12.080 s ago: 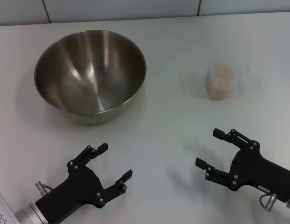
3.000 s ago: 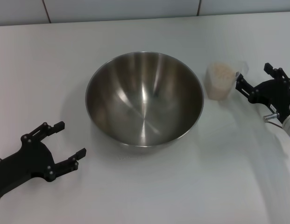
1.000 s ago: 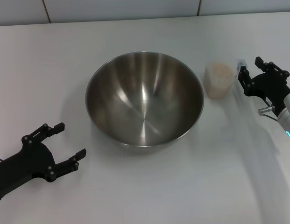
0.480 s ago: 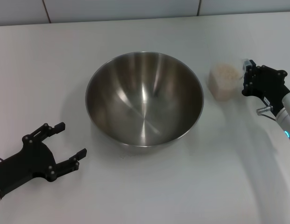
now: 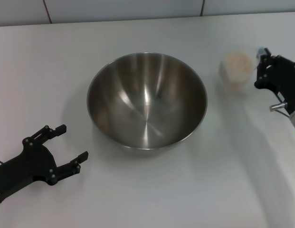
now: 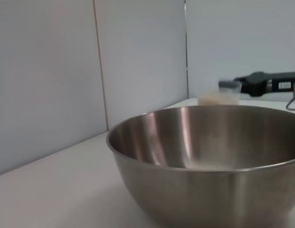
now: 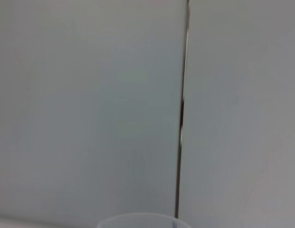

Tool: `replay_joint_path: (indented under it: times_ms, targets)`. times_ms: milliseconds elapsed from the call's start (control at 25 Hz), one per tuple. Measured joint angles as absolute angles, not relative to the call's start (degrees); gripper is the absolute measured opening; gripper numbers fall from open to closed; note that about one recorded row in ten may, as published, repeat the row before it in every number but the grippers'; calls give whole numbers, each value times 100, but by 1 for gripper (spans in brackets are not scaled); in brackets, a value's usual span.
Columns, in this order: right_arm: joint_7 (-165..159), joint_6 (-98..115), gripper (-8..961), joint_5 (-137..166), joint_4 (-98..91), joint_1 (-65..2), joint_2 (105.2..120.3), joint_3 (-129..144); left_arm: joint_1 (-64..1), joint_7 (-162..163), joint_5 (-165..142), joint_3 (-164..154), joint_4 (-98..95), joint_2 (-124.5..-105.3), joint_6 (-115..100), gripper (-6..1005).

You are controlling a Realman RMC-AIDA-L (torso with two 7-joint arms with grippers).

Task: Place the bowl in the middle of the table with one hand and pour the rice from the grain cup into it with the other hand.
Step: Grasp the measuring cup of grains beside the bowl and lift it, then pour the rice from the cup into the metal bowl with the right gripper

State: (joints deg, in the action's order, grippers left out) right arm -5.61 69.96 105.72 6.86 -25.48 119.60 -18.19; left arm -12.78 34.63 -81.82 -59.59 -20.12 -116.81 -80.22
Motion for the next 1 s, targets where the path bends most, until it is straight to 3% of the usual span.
replay_joint_path:
  times_ms: [400,1000]
  targets:
    - [633,8687,17,10703,1103,-2630,11947,-1676,-1266,3463,-8182,-5959,-2012,-11680,-8026,862]
    - [8770,7840,35,11759,2698,-2779,11986,-1626,-1272,3463,-8182,-5958,-2013,-11682,-8034,862]
